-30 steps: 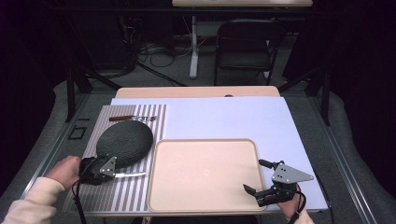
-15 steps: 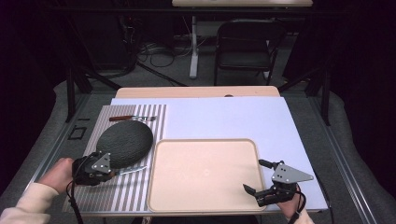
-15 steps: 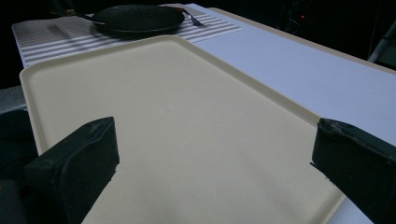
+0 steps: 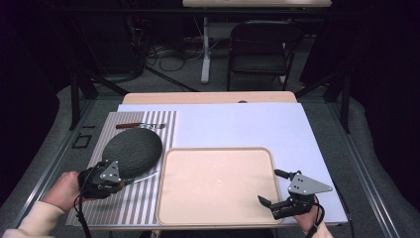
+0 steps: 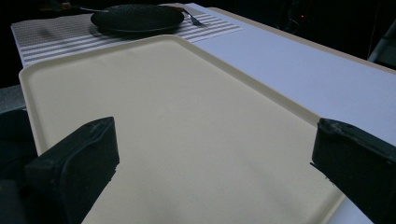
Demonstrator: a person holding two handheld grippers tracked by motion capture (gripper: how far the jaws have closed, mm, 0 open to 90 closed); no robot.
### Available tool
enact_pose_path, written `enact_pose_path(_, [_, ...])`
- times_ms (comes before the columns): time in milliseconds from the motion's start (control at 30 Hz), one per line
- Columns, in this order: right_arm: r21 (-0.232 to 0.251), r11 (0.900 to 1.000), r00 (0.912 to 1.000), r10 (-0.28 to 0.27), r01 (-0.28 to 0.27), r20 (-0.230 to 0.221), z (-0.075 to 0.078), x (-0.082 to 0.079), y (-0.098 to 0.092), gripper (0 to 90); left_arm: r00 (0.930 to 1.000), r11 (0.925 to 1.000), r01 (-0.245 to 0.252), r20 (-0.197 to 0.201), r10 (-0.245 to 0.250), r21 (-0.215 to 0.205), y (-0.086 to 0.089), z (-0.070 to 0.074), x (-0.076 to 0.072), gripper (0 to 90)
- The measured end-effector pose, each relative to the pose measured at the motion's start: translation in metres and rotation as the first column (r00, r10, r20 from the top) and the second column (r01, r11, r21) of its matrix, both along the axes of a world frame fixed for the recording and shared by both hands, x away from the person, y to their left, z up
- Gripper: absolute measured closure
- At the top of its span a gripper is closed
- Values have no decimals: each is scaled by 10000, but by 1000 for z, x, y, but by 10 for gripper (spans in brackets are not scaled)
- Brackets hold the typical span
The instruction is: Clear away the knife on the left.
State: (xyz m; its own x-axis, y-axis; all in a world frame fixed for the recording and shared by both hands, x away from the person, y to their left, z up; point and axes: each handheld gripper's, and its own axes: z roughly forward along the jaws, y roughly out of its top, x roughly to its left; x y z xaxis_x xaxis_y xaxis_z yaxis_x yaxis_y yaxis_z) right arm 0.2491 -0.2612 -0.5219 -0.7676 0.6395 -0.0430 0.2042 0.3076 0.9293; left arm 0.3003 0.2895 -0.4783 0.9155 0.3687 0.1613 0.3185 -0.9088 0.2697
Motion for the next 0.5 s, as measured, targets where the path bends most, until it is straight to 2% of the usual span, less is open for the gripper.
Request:
enact_pose_path(300, [6, 10000, 10000, 4, -4, -2, 0, 0, 0, 0, 9981, 9978, -610, -4, 610, -261, -9, 5, -4, 767])
enact_pose_path(500, [-5, 10000, 10000, 6, -6, 2, 0, 0, 0, 0, 9951, 9948, -993, 21, 993, -247, -17, 9, -6, 767])
